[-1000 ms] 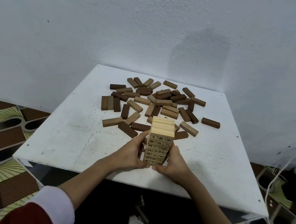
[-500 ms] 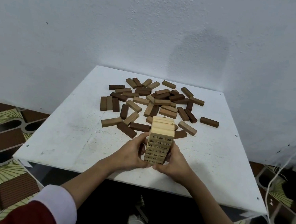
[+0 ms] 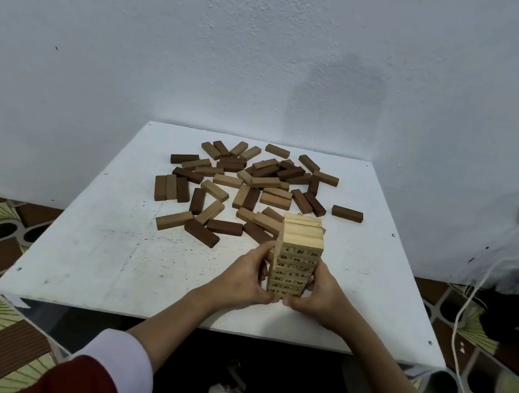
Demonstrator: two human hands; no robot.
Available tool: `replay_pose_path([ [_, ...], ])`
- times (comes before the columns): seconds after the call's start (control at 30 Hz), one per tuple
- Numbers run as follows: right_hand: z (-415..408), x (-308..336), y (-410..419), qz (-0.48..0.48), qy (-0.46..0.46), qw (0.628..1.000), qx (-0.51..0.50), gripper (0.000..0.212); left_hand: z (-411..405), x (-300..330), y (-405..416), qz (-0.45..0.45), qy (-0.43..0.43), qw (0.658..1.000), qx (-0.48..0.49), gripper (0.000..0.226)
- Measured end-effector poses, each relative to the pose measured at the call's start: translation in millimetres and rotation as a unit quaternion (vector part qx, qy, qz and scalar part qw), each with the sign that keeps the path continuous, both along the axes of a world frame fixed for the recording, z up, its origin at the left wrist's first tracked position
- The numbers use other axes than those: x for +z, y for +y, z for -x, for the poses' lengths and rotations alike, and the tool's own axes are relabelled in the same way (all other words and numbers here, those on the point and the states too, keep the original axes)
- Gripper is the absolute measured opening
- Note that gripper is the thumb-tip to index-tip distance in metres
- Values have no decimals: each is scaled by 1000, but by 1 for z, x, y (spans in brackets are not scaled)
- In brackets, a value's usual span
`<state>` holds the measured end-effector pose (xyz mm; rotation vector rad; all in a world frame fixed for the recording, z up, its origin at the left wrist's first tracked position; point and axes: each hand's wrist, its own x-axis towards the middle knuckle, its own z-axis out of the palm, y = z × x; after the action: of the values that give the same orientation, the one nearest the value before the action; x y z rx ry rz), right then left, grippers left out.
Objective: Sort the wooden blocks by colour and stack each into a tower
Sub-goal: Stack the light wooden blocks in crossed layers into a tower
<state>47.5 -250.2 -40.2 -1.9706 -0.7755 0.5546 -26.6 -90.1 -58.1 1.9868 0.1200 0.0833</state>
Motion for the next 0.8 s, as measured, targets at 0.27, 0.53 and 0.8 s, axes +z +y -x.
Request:
replay_pose_path([
  [0.27,-36,-7,-42,6,-37,999,-6,69,-37,-4,-37,27,-21,999,-31,79],
  [0.53,-86,-14,-78,20,-48,998,-31,71,-89,-13,-69,12,-31,999,-42,81],
  [0.8,-141,-20,-101,23,-16,998,-60,73,-142,-8,-90,-4,-26,998,-49,82],
])
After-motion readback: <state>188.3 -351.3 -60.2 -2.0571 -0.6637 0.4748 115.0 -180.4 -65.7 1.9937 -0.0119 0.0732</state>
